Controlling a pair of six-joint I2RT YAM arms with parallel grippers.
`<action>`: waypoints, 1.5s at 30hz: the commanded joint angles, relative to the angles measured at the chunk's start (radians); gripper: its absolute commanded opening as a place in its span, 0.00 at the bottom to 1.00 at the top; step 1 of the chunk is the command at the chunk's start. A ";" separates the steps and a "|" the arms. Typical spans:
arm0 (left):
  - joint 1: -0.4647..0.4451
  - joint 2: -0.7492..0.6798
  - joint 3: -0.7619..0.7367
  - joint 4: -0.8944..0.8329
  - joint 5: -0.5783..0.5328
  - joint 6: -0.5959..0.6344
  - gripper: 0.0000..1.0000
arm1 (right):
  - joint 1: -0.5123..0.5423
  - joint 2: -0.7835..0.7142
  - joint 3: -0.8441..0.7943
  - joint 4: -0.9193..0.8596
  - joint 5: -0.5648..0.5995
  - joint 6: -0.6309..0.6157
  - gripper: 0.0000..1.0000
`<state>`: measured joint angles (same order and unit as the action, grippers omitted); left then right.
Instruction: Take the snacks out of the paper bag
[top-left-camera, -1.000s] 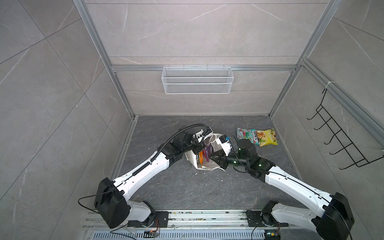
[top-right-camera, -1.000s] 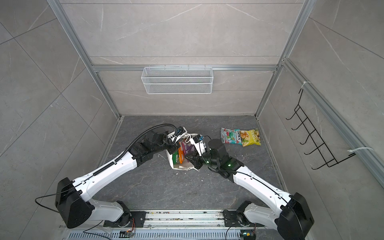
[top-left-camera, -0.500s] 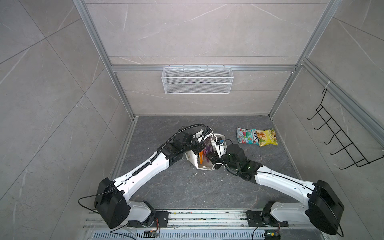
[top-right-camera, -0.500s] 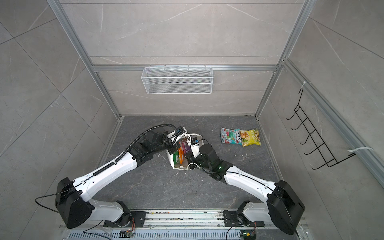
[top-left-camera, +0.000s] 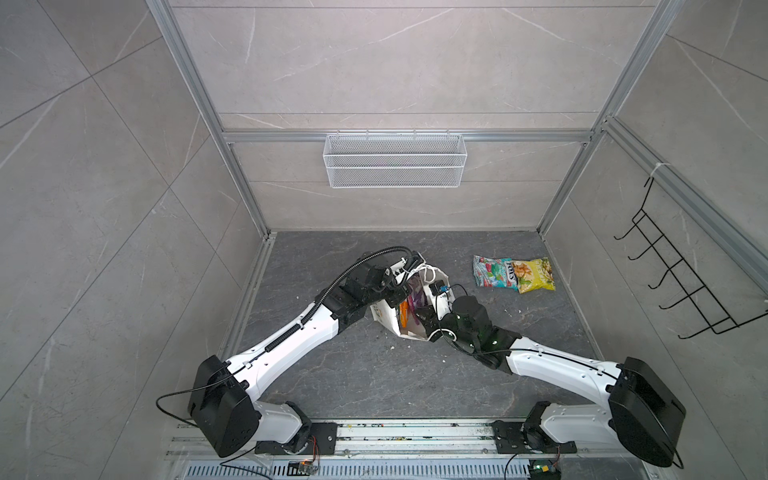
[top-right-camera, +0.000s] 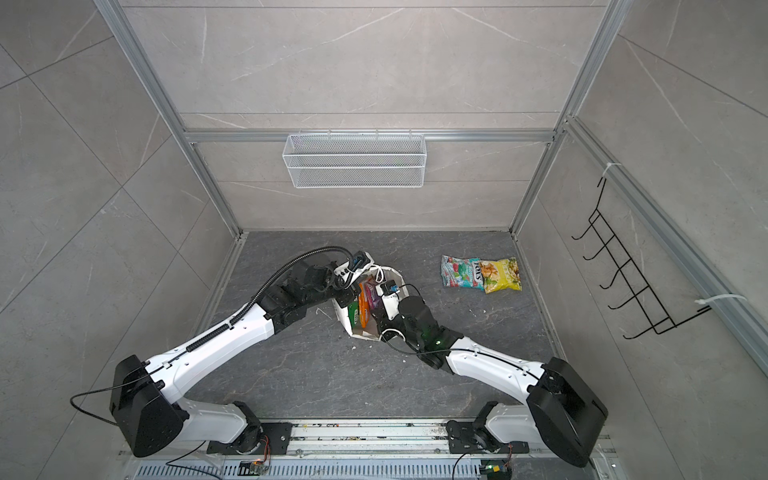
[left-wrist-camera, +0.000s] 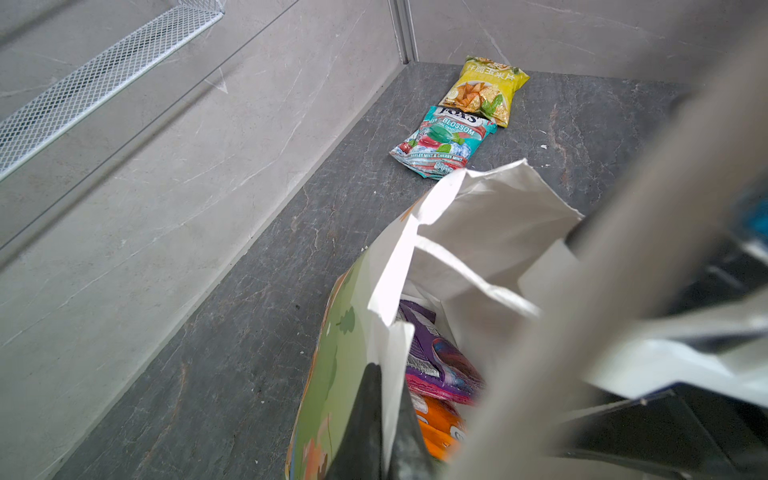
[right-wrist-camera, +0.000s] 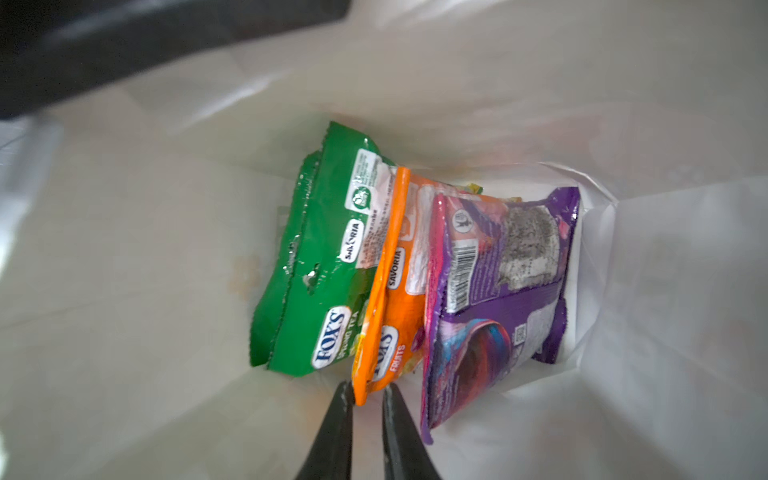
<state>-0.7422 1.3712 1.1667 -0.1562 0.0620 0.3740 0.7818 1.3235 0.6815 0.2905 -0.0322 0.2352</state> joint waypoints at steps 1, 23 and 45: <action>-0.004 -0.019 0.002 0.077 0.031 -0.004 0.00 | 0.004 0.053 0.063 -0.061 0.080 0.009 0.18; -0.005 -0.024 -0.007 0.088 0.053 -0.001 0.00 | 0.011 0.296 0.274 -0.143 0.268 0.081 0.34; -0.005 -0.057 -0.053 0.115 0.041 -0.001 0.00 | 0.013 0.419 0.383 -0.245 0.439 0.141 0.00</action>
<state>-0.7334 1.3579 1.1179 -0.0891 0.0494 0.3740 0.7971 1.7481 1.0477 0.0853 0.3466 0.3653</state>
